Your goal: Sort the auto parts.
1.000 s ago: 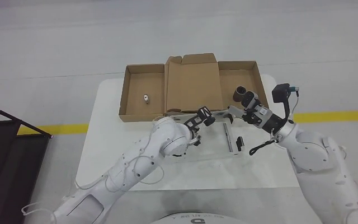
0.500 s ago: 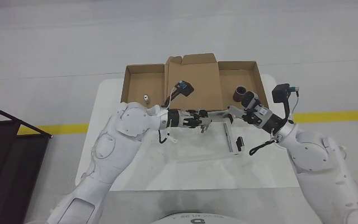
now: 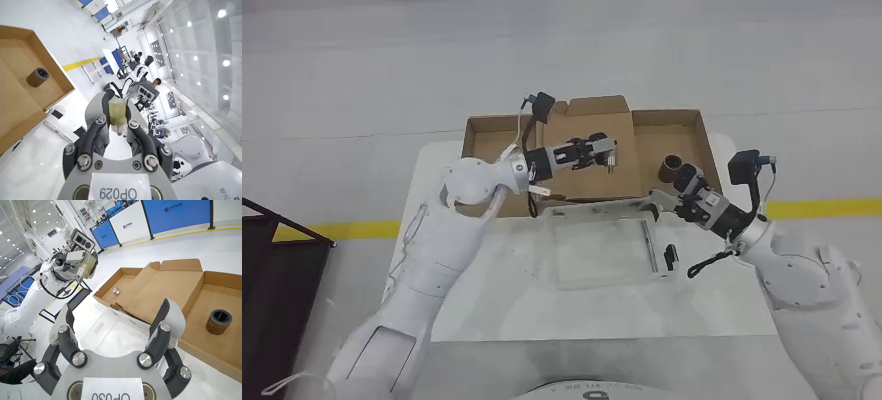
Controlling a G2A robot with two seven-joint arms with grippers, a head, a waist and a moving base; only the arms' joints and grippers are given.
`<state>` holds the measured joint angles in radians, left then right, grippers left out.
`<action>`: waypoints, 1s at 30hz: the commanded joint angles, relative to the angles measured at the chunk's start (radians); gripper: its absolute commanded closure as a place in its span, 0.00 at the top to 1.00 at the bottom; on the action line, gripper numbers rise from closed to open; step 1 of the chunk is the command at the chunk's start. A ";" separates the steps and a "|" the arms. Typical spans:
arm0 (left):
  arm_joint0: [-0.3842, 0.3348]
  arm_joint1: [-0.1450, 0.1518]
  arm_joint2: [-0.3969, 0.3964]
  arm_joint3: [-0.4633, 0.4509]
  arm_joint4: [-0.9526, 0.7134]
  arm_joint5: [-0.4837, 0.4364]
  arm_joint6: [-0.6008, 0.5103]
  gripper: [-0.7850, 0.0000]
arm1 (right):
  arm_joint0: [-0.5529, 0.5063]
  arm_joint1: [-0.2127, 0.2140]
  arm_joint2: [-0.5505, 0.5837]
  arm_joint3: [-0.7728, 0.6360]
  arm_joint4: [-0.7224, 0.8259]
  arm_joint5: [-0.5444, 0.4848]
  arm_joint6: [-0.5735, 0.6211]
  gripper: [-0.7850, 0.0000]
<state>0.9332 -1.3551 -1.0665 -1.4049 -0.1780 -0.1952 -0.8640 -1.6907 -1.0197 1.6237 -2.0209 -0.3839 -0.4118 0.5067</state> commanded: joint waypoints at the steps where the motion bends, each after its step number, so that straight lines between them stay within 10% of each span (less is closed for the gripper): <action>1: -0.007 -0.003 0.012 0.014 -0.002 -0.005 0.008 0.00 | 0.000 0.000 0.000 0.000 0.000 0.000 0.000 1.00; 21: 0.019 0.022 -0.011 -0.063 0.327 -0.110 0.173 0.00 | 0.000 0.000 0.000 0.000 0.000 0.000 0.000 1.00; 30: 0.160 0.071 -0.077 -0.240 1.108 -0.085 0.459 0.00 | 0.000 0.000 0.000 0.000 0.000 0.000 0.000 1.00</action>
<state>1.0654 -1.2860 -1.1459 -1.6271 0.8164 -0.2632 -0.4205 -1.6907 -1.0197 1.6237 -2.0209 -0.3839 -0.4118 0.5067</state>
